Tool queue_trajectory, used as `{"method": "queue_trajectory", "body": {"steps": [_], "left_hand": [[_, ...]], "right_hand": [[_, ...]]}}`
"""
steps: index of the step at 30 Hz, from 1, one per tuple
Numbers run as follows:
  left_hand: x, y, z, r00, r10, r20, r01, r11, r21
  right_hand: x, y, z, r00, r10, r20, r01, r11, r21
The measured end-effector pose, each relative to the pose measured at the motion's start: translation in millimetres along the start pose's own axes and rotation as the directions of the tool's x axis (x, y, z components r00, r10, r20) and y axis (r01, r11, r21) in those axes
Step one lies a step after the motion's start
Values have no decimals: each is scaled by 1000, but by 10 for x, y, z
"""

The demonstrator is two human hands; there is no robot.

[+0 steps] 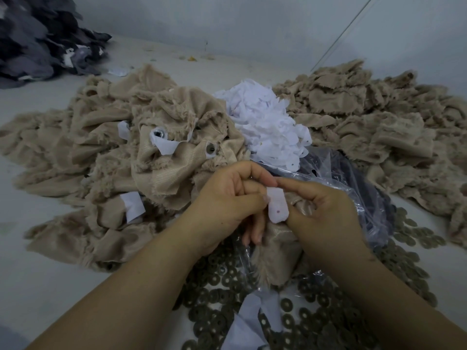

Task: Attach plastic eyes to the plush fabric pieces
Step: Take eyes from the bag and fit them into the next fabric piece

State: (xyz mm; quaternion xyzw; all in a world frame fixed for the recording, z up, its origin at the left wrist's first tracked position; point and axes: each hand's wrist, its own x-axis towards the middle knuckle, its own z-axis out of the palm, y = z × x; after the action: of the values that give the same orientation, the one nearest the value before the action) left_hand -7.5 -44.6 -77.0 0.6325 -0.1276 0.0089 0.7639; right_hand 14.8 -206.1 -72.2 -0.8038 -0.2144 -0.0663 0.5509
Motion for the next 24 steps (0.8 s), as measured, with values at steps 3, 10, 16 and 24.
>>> {"method": "queue_trajectory", "body": {"steps": [3, 10, 16, 24], "left_hand": [[-7, -15, -1, 1000, -6, -3, 6, 999, 42], [-10, 1, -28, 1000, -8, 9, 7, 995, 95], [-32, 65, -43, 1000, -6, 21, 5, 1000, 29], [4, 181, 32, 988, -5, -154, 10, 999, 31]], "right_hand": [[-15, -4, 2, 1000, -15, 16, 15, 1000, -13], [-5, -5, -4, 1000, 14, 20, -14, 1000, 1], [-5, 16, -12, 998, 48, 30, -48, 999, -14], [7, 34, -13, 998, 57, 15, -56, 996, -72]]}}
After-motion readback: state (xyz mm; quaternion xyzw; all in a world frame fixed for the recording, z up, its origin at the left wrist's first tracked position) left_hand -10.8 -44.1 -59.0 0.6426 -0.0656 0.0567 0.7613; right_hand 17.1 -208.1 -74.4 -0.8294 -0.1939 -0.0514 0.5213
